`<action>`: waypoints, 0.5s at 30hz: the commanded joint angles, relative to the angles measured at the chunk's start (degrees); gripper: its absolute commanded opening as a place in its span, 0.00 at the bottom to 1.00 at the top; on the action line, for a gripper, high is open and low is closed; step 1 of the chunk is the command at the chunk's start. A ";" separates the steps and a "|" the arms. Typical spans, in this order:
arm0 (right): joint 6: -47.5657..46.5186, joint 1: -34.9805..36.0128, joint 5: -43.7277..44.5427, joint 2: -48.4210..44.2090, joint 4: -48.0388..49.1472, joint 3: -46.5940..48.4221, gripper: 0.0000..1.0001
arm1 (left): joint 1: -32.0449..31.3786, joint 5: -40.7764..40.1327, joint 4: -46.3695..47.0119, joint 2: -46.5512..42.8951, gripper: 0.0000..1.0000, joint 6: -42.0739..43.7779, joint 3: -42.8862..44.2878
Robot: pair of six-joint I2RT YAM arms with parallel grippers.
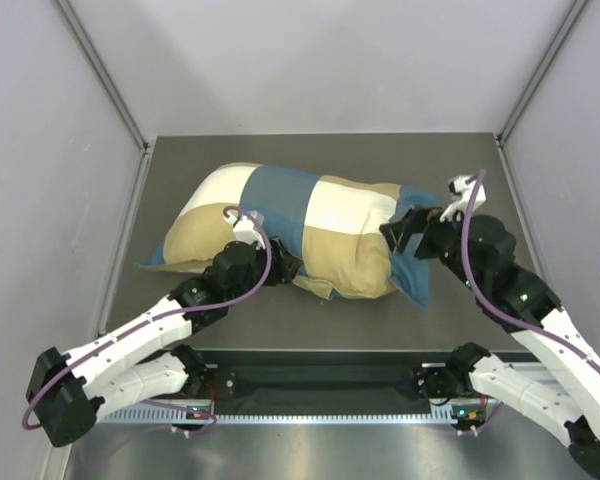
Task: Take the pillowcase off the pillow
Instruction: Locate the opening of the pillowcase
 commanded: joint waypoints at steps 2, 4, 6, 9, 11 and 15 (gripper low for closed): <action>7.96 6.35 6.06 -2.62 -11.81 -6.09 1.00 | -0.17 -0.13 2.29 -0.61 0.64 -0.53 -1.53; 10.68 8.20 7.55 -3.77 -12.69 -7.51 1.00 | -0.17 -0.22 2.29 -0.96 0.60 -0.80 -1.89; 12.09 10.67 9.91 -3.96 -13.92 -9.09 1.00 | -0.08 -0.13 2.63 -1.13 0.52 -1.06 -2.33; 13.06 11.47 10.63 -2.03 -14.63 -10.23 1.00 | -0.17 -0.22 2.99 -1.05 0.38 -0.97 -2.77; 13.41 11.73 10.63 -0.36 -13.93 -11.29 1.00 | -0.08 -0.57 2.99 -1.05 0.30 -0.89 -2.94; 13.24 11.73 10.37 2.46 -10.08 -13.66 0.93 | -0.17 -0.83 3.69 -1.40 0.04 0.69 -3.12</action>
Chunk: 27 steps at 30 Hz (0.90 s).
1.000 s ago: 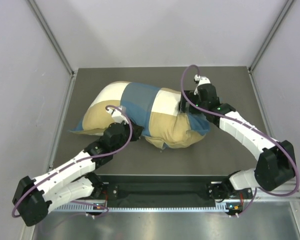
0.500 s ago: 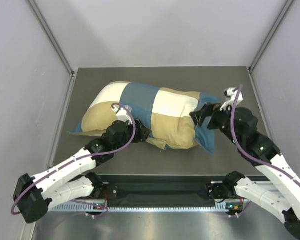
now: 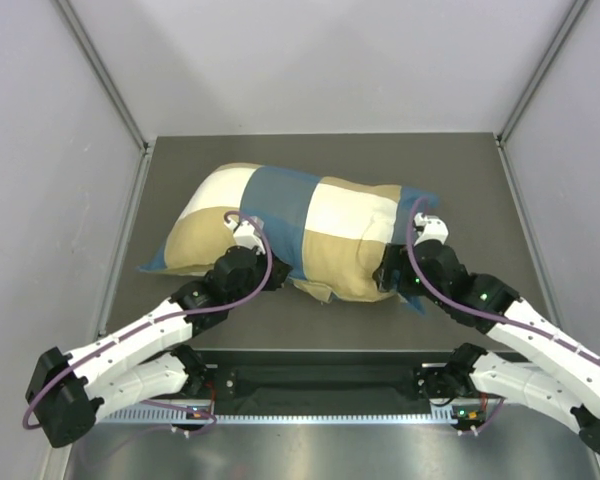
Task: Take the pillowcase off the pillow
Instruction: Locate the opening of the pillowcase
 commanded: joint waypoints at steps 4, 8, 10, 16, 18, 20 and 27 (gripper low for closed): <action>0.32 1.06 -2.61 4.33 6.25 -1.80 0.21 | -0.08 -2.34 2.75 -3.04 0.00 5.03 1.10; -2.83 3.43 -4.02 4.86 5.91 4.86 0.00 | -0.08 -5.94 -2.68 -5.85 0.00 10.74 7.76; -4.42 4.49 -5.33 5.30 5.12 10.90 0.00 | -0.17 -7.09 -4.01 -7.35 0.00 12.33 10.41; -7.86 10.46 -9.81 11.70 2.48 27.61 0.00 | -0.08 -6.83 -9.72 -5.78 0.00 18.57 25.17; -6.89 10.64 -14.80 12.50 4.58 30.09 0.00 | -0.17 -6.83 -12.01 -3.68 0.00 19.45 32.64; -5.23 10.64 -17.90 12.77 7.39 31.86 0.00 | -0.08 -6.83 -15.96 -1.92 0.00 19.54 40.52; 1.72 10.38 -21.80 9.70 21.55 30.55 0.00 | -0.08 -5.16 -20.10 9.49 0.00 20.86 56.64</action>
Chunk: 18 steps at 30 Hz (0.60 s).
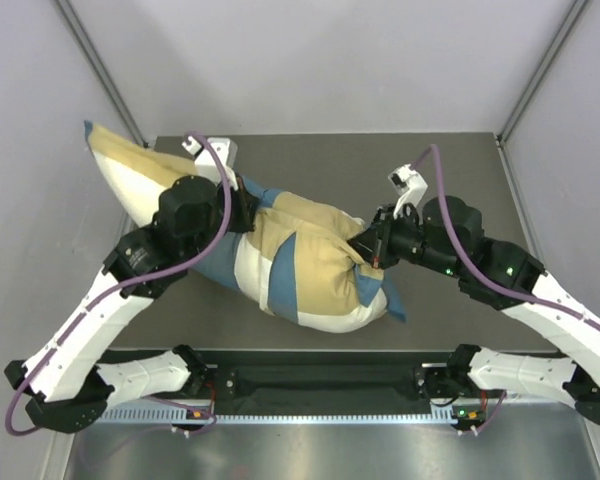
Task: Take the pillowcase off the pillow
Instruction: Locate the opening of the pillowcase
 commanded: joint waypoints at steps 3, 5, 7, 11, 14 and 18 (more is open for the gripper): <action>4.61 -0.83 -2.49 -2.33 21.30 -0.69 0.00 | -0.52 3.47 13.16 11.27 0.00 3.45 12.76; 7.67 -6.17 -3.62 -3.03 24.71 -5.60 0.00 | 2.90 6.61 12.89 15.42 0.00 3.11 13.82; 11.19 -11.71 -9.41 -3.38 29.19 -14.18 0.00 | 9.37 16.23 14.38 20.87 0.00 1.00 12.77; 16.75 -24.91 -16.37 -0.14 40.10 -26.53 0.00 | 12.58 21.13 20.18 29.73 0.00 -0.07 7.41; 17.53 -29.49 -18.91 4.52 45.09 -30.92 0.00 | 12.58 24.02 20.71 36.59 0.00 0.38 9.86; 17.19 -32.74 -19.01 7.77 46.62 -31.82 0.00 | 12.58 25.96 22.03 41.54 0.00 0.03 13.11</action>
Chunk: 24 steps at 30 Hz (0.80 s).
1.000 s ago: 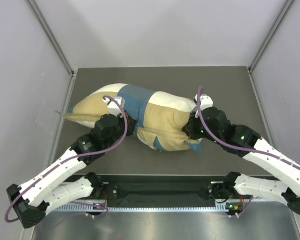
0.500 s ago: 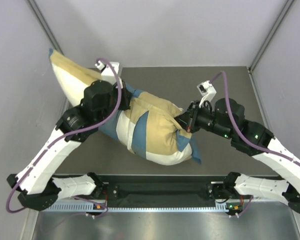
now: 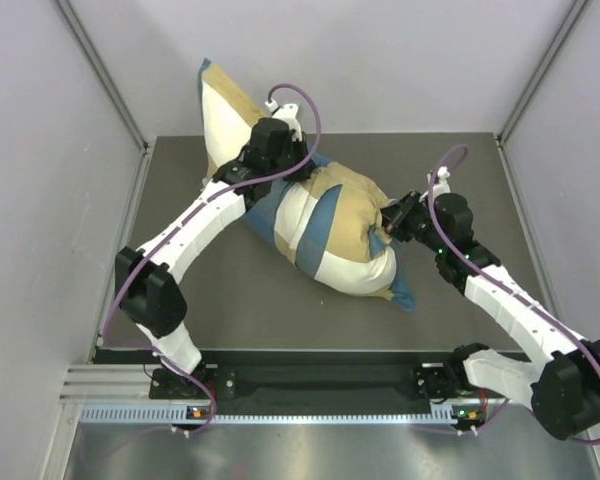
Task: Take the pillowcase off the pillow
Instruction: Locate the opening of the pillowcase
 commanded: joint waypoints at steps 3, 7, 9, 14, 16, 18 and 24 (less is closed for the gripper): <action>-1.11 -3.36 -3.71 3.17 6.84 0.43 0.00 | -0.42 5.82 4.16 5.42 0.00 0.16 3.97; -4.36 -9.06 -2.92 4.31 2.81 4.20 0.00 | -1.82 4.08 2.16 11.65 0.00 1.46 14.03; -7.26 -11.09 -1.00 4.05 0.78 6.92 0.10 | -4.97 -2.92 -4.33 17.53 0.00 4.62 21.86; -18.68 -16.63 6.55 1.15 -10.88 16.15 0.83 | -8.59 -7.00 -7.01 21.00 0.76 10.79 37.64; -24.20 -16.81 9.90 -1.12 -13.98 20.72 0.96 | -9.56 -8.94 -0.17 16.79 0.99 12.10 30.46; -26.68 -16.90 12.54 -2.89 -16.71 23.09 1.00 | -10.09 -9.12 7.98 8.53 0.99 12.11 20.13; -29.41 -16.64 10.97 -11.84 -19.53 20.14 1.00 | -10.53 -9.04 19.18 -7.83 0.99 12.01 -1.78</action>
